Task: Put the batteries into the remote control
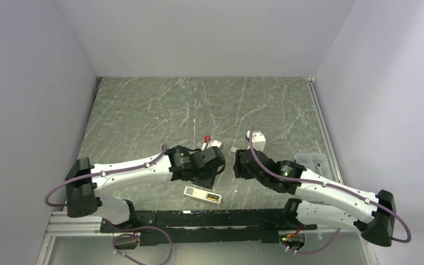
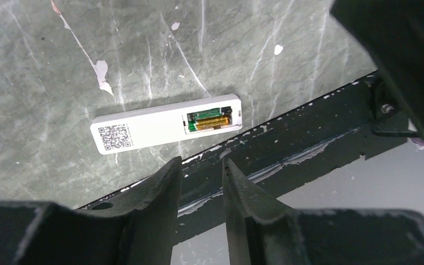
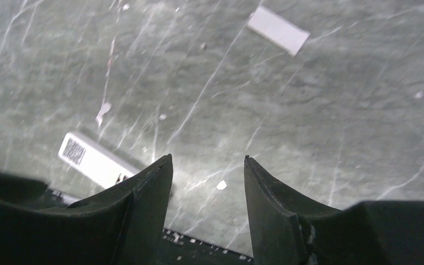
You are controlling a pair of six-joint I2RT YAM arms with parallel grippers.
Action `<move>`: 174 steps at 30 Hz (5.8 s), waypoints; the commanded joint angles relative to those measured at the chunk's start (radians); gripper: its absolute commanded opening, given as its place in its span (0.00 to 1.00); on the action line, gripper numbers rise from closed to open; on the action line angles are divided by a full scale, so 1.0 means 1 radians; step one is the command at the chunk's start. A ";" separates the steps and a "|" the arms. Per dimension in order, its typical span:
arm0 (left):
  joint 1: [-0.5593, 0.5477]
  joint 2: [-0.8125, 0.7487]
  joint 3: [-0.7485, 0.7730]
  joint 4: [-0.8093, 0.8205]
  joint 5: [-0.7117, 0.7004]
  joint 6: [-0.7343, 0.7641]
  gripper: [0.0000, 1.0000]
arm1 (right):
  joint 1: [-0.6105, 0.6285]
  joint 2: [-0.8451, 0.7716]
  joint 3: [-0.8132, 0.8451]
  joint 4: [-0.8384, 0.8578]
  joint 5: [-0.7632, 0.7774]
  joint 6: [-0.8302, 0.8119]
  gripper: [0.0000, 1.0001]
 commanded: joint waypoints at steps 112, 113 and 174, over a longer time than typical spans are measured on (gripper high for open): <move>0.134 -0.759 -0.234 -0.111 -0.087 0.203 0.99 | -0.321 0.690 0.095 0.147 -0.264 -0.316 0.31; 0.134 -0.759 -0.234 -0.111 -0.087 0.203 1.00 | -0.317 0.684 0.087 0.144 -0.263 -0.313 0.30; 0.132 -0.779 -0.239 -0.104 -0.072 0.207 0.99 | 0.068 0.377 -0.027 0.016 -0.141 0.164 0.52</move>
